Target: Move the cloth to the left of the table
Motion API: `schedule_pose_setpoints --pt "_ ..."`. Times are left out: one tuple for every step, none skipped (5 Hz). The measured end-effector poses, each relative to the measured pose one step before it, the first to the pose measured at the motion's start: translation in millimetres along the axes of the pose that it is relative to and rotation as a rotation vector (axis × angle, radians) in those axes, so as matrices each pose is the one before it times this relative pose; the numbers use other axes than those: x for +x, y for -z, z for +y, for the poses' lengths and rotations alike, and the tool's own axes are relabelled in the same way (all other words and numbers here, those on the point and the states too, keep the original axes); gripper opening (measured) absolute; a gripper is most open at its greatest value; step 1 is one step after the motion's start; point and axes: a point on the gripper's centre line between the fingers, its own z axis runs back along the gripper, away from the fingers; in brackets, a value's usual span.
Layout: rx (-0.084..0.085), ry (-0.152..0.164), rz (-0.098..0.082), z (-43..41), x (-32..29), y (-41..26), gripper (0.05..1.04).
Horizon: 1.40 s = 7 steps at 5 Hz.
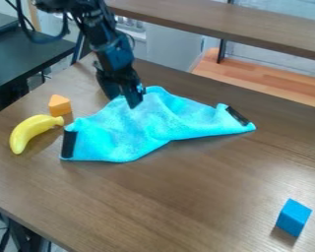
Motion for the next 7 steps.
schedule_pose_setpoints --pt "0.0346 0.0223 -0.0178 -3.4 3.24 5.66 1.0" --pt "0.0074 0.003 -0.0162 -5.97 6.51 2.66 1.0" --pt "0.0121 0.0013 -0.0008 -1.46 0.73 11.95 1.0" --pt "0.0145 0.0083 0.01 -3.6 -0.66 12.53 1.0" --pt "0.0165 0.0106 0.0077 1.09 -5.46 5.68 1.0" --pt "0.0161 0.023 0.0104 -0.99 -11.69 7.4 0.999" --pt "-0.0031 0.0298 0.0057 -6.05 -12.46 2.1 0.999"
